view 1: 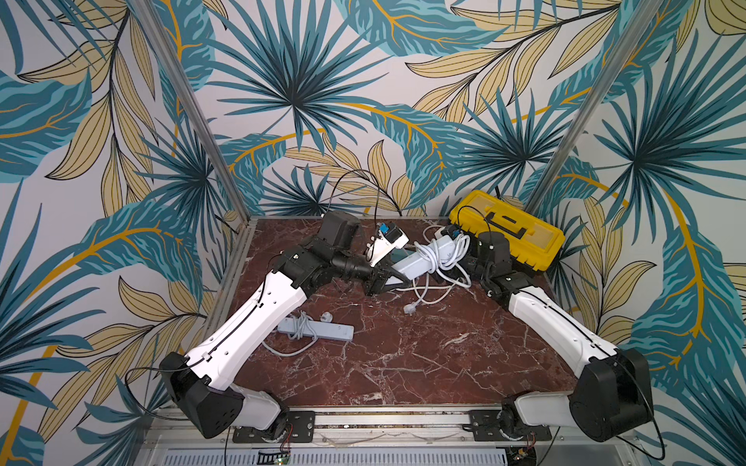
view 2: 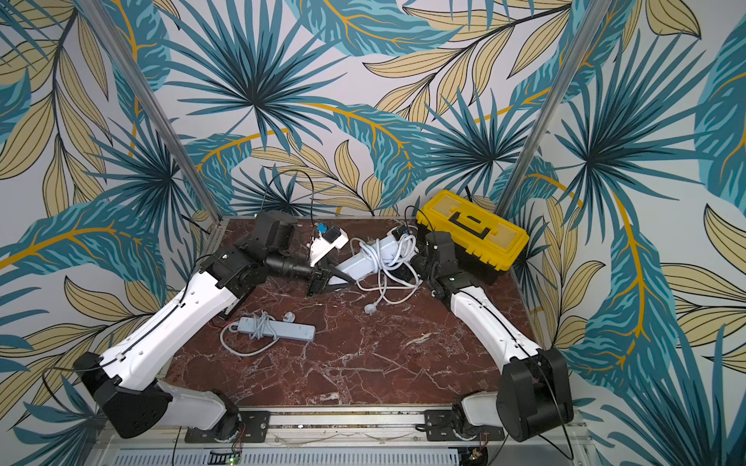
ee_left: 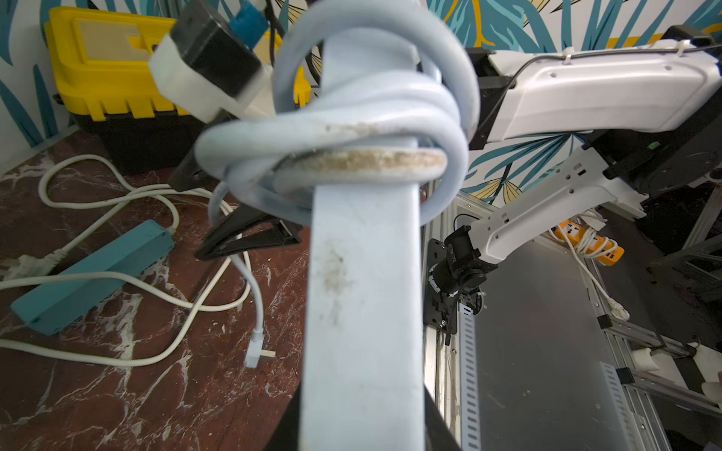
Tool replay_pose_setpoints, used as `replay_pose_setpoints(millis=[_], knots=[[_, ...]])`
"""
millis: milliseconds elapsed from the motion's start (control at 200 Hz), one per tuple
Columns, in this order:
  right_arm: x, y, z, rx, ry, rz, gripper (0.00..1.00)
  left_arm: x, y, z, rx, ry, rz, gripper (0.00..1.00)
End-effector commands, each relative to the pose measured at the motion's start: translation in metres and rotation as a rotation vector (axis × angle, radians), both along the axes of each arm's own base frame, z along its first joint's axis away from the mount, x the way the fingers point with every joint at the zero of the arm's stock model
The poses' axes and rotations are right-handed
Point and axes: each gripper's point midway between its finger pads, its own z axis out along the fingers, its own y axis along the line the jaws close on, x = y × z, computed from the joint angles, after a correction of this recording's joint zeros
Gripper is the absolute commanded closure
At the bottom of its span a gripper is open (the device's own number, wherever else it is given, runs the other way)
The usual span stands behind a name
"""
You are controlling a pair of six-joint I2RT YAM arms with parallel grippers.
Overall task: Wrap the cord around the power strip
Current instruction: Wrap the power cord around the power strip.
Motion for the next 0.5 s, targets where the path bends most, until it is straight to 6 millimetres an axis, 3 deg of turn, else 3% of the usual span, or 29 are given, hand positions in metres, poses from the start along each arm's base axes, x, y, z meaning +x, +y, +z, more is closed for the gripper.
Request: replay_pose_setpoints(millis=[0, 145, 270, 416, 496], knots=[[0.007, -0.007, 0.007, 0.079, -0.027, -0.088, 0.26, 0.007, -0.004, 0.034, -0.073, -0.074, 0.022, 1.00], [0.010, -0.012, -0.009, 0.082, -0.003, -0.130, 0.30, 0.015, -0.004, 0.043, -0.106, -0.065, 0.075, 1.00], [0.013, -0.016, -0.027, 0.068, 0.031, -0.161, 0.42, 0.026, -0.001, 0.057, -0.159, -0.057, 0.150, 1.00], [0.011, -0.022, -0.047, 0.027, 0.087, -0.198, 0.81, 0.060, 0.025, 0.067, -0.201, -0.049, 0.342, 1.00], [0.003, -0.025, -0.048, 0.003, 0.074, -0.211, 0.94, 0.078, 0.044, 0.067, -0.205, -0.064, 0.454, 1.00]])
